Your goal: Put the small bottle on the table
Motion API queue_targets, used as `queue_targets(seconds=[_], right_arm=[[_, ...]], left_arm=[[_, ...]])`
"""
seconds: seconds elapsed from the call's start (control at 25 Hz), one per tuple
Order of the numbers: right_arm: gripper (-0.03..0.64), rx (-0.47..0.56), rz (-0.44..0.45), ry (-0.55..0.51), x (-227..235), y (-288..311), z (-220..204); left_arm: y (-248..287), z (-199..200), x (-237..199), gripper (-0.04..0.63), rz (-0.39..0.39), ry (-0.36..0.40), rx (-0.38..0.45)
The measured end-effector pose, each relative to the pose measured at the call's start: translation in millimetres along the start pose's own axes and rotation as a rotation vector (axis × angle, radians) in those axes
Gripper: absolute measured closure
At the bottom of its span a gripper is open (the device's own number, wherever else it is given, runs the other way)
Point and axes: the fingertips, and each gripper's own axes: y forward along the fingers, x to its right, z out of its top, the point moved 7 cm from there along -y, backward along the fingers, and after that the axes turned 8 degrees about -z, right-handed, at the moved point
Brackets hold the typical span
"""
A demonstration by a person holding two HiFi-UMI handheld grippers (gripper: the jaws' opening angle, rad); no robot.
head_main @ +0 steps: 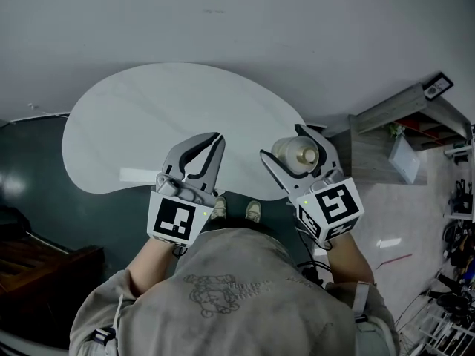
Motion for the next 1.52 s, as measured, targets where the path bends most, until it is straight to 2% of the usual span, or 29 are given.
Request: queue_targets(seconds=[0.4, 0.68, 0.8, 1.0, 1.52], right_arm=[[0.27, 0.029, 0.007, -0.061, 32.5, 63.3, 26.2], [0.27, 0.006, -0.008, -0.075, 54.5, 123.6, 22.7], [0.27, -0.008, -0.022, -0.073, 64.0, 149.5, 10.9], [0.27, -0.034, -0.04, -0.065, 77.8, 193.0, -15.6], [0.27, -0.11, -0.091, -0.016, 103.5, 291.5, -108.8]], left_arm=[[45.2, 7.9, -46.0, 0.569, 0.077, 0.07, 0.047], [79.7, -2.3, -77.3, 0.569, 0.104, 0.109, 0.07], [97.4, -13.4, -84.7, 0.569, 0.102, 0.128, 0.066], [121.9, -38.1, -96.1, 0.569, 0.088, 0.089, 0.092], [181.5, -132.3, -121.3, 0.569, 0.042, 0.063, 0.027]])
